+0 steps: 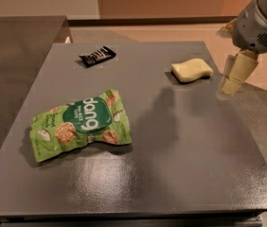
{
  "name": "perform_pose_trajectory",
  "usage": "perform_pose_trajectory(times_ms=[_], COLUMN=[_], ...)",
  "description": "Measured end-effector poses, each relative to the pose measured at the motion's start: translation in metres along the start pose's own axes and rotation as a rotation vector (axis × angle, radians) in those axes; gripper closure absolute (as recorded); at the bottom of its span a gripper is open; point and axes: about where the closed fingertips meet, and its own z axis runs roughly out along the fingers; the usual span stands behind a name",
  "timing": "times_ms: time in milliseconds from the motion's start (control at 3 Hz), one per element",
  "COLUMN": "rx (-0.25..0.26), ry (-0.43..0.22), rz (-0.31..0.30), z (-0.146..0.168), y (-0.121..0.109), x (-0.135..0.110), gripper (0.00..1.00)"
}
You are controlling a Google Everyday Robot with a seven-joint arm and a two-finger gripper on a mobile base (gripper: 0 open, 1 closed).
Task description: Pick sponge
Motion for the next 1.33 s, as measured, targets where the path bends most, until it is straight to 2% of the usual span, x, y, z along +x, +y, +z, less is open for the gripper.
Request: perform_pose_trajectory(times_ms=[333, 667, 1000, 1333], rx=[-0.018, -0.037, -0.057, -0.075], ry=[-0.038, -0.050, -0.054, -0.055], rz=[0.030, 0.076, 0.129, 0.164], z=[0.033, 0.069, 0.098, 0.117], y=[-0.040, -0.075, -0.094, -0.103], x=[0.004, 0.011, 0.021, 0.025], gripper=[0.00, 0.00, 0.00, 0.00])
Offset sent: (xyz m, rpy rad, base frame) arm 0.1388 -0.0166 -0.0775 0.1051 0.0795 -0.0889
